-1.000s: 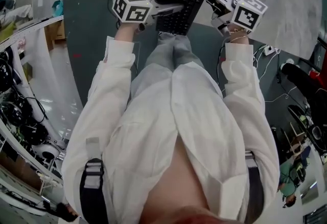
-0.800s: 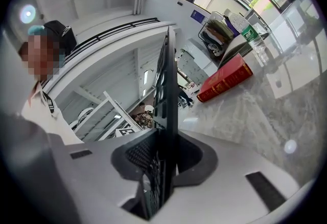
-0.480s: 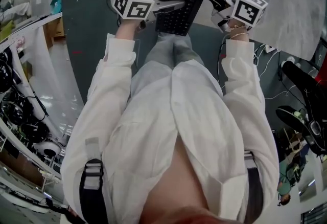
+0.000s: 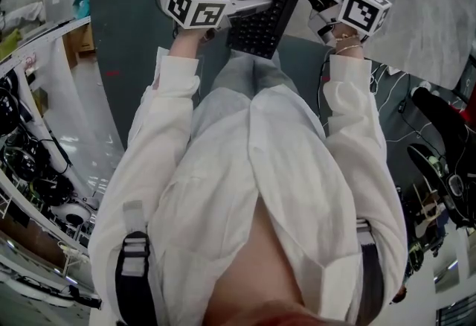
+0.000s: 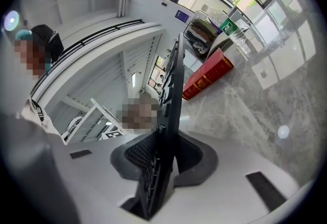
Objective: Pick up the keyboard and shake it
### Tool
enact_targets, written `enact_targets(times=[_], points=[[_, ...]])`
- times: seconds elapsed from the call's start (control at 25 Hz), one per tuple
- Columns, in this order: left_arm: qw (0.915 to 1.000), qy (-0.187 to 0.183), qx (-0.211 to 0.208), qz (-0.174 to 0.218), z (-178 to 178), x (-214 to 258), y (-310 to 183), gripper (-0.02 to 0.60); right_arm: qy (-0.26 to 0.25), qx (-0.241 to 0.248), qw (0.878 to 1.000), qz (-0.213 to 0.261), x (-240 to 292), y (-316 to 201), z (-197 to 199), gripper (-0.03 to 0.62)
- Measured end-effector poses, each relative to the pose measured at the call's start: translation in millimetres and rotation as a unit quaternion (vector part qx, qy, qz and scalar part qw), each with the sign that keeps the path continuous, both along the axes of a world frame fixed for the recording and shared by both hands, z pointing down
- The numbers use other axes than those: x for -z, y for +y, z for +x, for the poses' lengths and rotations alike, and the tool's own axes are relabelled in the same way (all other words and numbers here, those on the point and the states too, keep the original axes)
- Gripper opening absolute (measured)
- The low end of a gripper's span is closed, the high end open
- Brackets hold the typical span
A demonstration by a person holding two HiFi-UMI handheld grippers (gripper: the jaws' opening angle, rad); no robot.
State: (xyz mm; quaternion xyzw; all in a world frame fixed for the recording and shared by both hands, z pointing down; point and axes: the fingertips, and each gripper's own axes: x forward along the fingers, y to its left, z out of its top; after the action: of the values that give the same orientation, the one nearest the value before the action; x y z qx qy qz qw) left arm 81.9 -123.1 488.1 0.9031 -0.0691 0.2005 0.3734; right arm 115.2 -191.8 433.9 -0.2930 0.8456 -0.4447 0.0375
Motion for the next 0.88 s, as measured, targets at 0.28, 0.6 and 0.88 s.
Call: enact_targets(times=[0.28, 0.6, 0.88], points=[[0.9998, -0.006, 0.015, 0.007, 2.5, -1.8, -10.5, 0.301, -0.012, 0.007, 1.0, 0.008, 1.5, -10.9, 1.5, 0.101], [0.9997, -0.013, 0.02, 0.011, 2.0, -4.0, -15.2, 0.319, -0.017, 0.005, 1.0, 0.004, -2.8, -15.2, 3.5, 0.101], [0.9954, 0.028, 0.091, 0.009, -13.8, 1.8, -35.2, 0.322, -0.022, 0.003, 1.0, 0.004, -6.1, -14.4, 3.8, 0.101]])
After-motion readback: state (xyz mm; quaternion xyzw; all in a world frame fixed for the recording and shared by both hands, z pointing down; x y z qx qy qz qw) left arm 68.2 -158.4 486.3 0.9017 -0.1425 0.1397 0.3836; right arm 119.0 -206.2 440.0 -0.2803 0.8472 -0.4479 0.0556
